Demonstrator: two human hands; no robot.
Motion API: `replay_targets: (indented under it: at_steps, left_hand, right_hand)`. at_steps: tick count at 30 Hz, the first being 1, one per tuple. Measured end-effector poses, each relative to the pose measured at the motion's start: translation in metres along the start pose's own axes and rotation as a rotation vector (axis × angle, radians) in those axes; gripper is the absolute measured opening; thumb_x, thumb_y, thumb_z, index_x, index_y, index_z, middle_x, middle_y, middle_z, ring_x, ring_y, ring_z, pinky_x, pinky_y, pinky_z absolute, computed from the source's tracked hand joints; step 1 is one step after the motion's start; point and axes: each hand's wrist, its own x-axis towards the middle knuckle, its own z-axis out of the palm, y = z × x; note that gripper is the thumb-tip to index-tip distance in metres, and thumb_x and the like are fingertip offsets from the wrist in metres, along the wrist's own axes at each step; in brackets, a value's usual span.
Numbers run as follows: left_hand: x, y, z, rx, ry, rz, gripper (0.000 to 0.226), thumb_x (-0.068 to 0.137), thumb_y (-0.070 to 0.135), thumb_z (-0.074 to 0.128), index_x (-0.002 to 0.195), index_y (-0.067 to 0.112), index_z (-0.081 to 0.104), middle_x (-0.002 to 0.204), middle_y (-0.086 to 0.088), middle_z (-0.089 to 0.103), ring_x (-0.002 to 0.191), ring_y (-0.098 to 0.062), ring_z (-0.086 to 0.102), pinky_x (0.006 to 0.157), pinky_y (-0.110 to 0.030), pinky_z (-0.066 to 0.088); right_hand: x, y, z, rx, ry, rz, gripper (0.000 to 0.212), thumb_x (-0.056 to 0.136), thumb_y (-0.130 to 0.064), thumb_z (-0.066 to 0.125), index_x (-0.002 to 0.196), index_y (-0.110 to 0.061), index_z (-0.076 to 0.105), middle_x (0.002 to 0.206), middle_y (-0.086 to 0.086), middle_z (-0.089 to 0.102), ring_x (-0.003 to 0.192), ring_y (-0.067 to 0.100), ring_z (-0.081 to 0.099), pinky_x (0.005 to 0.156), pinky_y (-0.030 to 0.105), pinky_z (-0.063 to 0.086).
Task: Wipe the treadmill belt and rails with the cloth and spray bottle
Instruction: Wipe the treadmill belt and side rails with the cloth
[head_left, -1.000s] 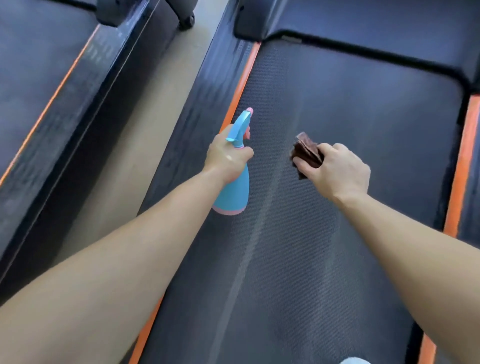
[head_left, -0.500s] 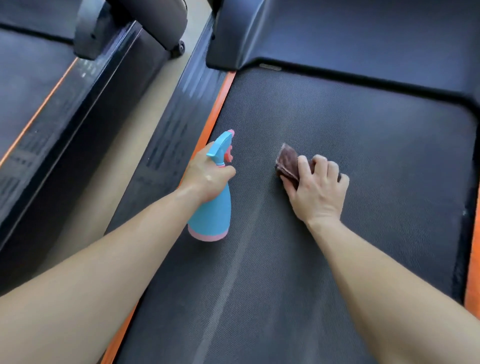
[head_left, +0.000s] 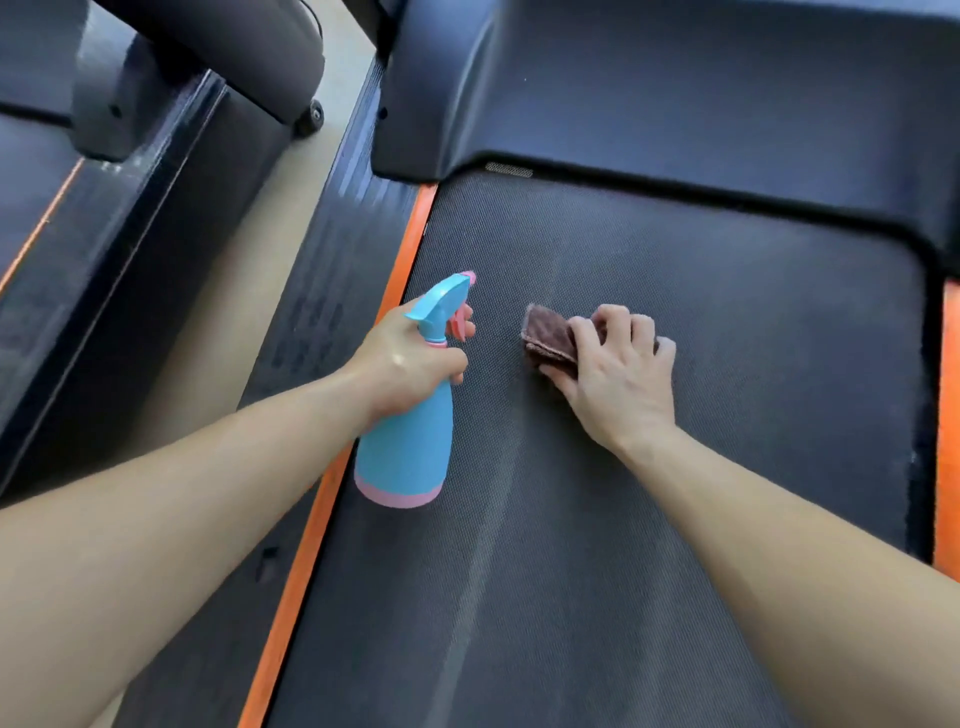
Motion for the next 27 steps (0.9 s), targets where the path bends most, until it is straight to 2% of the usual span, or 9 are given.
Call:
replay_targets:
  at_steps: [2, 4, 7, 11, 14, 17, 20, 23, 27]
  left_hand:
    - [0.013, 0.003, -0.010, -0.020, -0.022, 0.011, 0.057, 0.079, 0.000, 0.067, 0.126, 0.032, 0.067, 0.114, 0.013, 0.072, 0.082, 0.002, 0.060, 0.075, -0.016, 0.048]
    - [0.026, 0.006, -0.013, -0.080, -0.034, -0.003, 0.059, 0.070, 0.007, 0.067, 0.124, 0.031, 0.069, 0.114, 0.010, 0.074, 0.085, -0.006, 0.063, 0.080, -0.024, 0.054]
    - [0.041, 0.007, -0.010, -0.143, -0.041, -0.033, 0.057, 0.079, -0.004, 0.065, 0.126, 0.026, 0.069, 0.118, 0.004, 0.074, 0.082, -0.007, 0.062, 0.064, -0.013, 0.051]
    - [0.052, 0.008, 0.003, -0.175, -0.021, -0.063, 0.061, 0.083, -0.009, 0.062, 0.131, 0.026, 0.069, 0.116, 0.002, 0.073, 0.066, 0.003, 0.059, 0.053, -0.005, 0.044]
    - [0.060, 0.007, 0.010, -0.214, 0.001, -0.077, 0.064, 0.085, -0.012, 0.059, 0.134, 0.028, 0.067, 0.124, -0.004, 0.071, 0.073, -0.003, 0.058, 0.053, -0.005, 0.044]
    - [0.069, 0.007, 0.009, -0.198, -0.010, -0.124, 0.051, 0.084, -0.011, 0.060, 0.125, 0.018, 0.070, 0.124, -0.007, 0.071, 0.079, -0.009, 0.061, 0.056, -0.010, 0.049]
    - [0.071, 0.005, 0.006, -0.179, -0.018, -0.136, 0.050, 0.082, -0.008, 0.062, 0.123, 0.021, 0.070, 0.119, -0.001, 0.074, 0.085, -0.010, 0.066, 0.065, -0.016, 0.054]
    - [0.066, 0.007, 0.004, -0.191, 0.010, -0.079, 0.056, 0.082, -0.009, 0.061, 0.125, 0.026, 0.070, 0.114, 0.007, 0.073, 0.091, -0.007, 0.069, 0.067, -0.015, 0.054]
    - [0.057, 0.011, 0.000, -0.143, 0.056, -0.013, 0.054, 0.083, -0.009, 0.062, 0.125, 0.024, 0.070, 0.117, 0.002, 0.073, 0.069, 0.004, 0.059, 0.058, -0.005, 0.045]
  right_hand:
    - [0.037, -0.008, -0.012, 0.047, -0.076, 0.044, 0.055, 0.089, -0.067, 0.051, 0.122, -0.024, 0.054, 0.130, 0.008, 0.043, 0.114, 0.035, 0.042, 0.090, 0.050, 0.039]
    - [0.058, -0.012, -0.019, 0.072, -0.203, 0.138, 0.056, 0.092, -0.067, 0.048, 0.129, -0.026, 0.050, 0.136, 0.006, 0.036, 0.120, 0.035, 0.037, 0.097, 0.052, 0.037]
    - [0.061, -0.015, -0.020, 0.051, -0.283, 0.164, 0.056, 0.094, -0.066, 0.047, 0.130, -0.024, 0.047, 0.139, 0.005, 0.034, 0.123, 0.035, 0.035, 0.100, 0.053, 0.036]
    - [0.045, -0.002, -0.003, -0.099, -0.033, 0.003, 0.051, 0.091, -0.058, 0.050, 0.119, -0.016, 0.056, 0.131, 0.007, 0.045, 0.113, 0.034, 0.045, 0.092, 0.052, 0.040]
    - [0.042, 0.014, 0.013, -0.041, 0.050, -0.097, 0.057, 0.092, -0.056, 0.049, 0.139, -0.024, 0.050, 0.133, 0.005, 0.049, 0.111, 0.034, 0.049, 0.090, 0.053, 0.040]
    - [0.041, 0.023, 0.020, -0.011, 0.110, -0.186, 0.063, 0.092, -0.056, 0.051, 0.151, -0.040, 0.036, 0.132, 0.003, 0.052, 0.109, 0.033, 0.051, 0.089, 0.053, 0.039]
    - [0.044, 0.024, 0.021, 0.041, 0.142, -0.201, 0.057, 0.088, -0.057, 0.052, 0.143, -0.043, 0.046, 0.127, 0.001, 0.055, 0.108, 0.033, 0.053, 0.091, 0.054, 0.038]
    - [0.046, 0.021, 0.018, 0.065, 0.107, -0.150, 0.055, 0.084, -0.062, 0.051, 0.134, -0.040, 0.057, 0.123, 0.000, 0.057, 0.109, 0.033, 0.053, 0.092, 0.052, 0.038]
    - [0.046, 0.013, 0.006, 0.060, 0.063, -0.103, 0.063, 0.080, -0.074, 0.048, 0.132, -0.041, 0.057, 0.121, 0.001, 0.056, 0.109, 0.032, 0.053, 0.095, 0.053, 0.035]
